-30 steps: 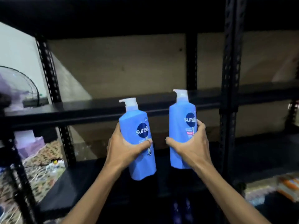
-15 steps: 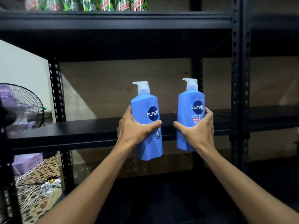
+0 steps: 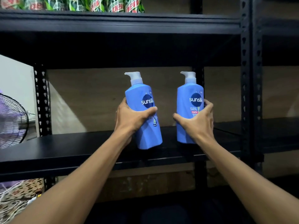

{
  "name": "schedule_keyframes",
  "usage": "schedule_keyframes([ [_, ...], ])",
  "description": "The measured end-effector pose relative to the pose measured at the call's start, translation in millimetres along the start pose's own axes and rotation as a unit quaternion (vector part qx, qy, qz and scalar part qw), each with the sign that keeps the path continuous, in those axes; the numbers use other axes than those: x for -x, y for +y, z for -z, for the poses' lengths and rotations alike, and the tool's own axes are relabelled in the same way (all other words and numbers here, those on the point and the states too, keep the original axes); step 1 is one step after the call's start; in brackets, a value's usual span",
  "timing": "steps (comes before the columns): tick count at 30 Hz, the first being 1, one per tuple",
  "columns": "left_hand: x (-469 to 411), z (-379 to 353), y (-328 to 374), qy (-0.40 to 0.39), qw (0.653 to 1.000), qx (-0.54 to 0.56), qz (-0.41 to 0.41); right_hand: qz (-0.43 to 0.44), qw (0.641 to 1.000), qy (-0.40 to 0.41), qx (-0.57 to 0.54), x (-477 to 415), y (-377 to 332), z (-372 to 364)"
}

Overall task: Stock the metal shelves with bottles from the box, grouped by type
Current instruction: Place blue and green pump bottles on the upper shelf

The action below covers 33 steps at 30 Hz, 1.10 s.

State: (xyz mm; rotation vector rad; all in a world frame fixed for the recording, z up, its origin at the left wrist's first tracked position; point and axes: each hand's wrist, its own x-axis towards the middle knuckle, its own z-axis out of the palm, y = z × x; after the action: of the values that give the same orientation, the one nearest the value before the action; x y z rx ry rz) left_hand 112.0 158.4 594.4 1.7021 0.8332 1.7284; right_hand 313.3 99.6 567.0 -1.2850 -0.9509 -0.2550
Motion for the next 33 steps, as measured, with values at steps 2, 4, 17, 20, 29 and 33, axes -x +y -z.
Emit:
schedule_keyframes([
  [2, -2, -5, -2, 0.004, 1.0, -0.021, -0.01, 0.004, 1.0, 0.001, 0.011, -2, 6, -3],
  [4, -2, -11, -6, 0.003, 0.999, -0.036, -0.011, 0.007, 1.0, 0.003, 0.017, -2, 15, -7],
  [17, -12, -66, -56, -0.1, 0.976, -0.192, -0.02, -0.048, 0.988, -0.07, 0.128, -56, 74, -29],
  [20, -28, -93, -64, -0.074, 0.973, -0.217, -0.01, -0.072, 0.984, -0.104, 0.122, -74, 91, -39],
  [29, -42, -128, -90, -0.121, 0.936, -0.327, 0.046, -0.12, 0.976, -0.152, 0.097, -89, 122, -55],
  [33, -40, -126, -92, -0.178, 0.91, -0.363, 0.09, -0.138, 0.964, -0.188, 0.128, -85, 117, -52],
])
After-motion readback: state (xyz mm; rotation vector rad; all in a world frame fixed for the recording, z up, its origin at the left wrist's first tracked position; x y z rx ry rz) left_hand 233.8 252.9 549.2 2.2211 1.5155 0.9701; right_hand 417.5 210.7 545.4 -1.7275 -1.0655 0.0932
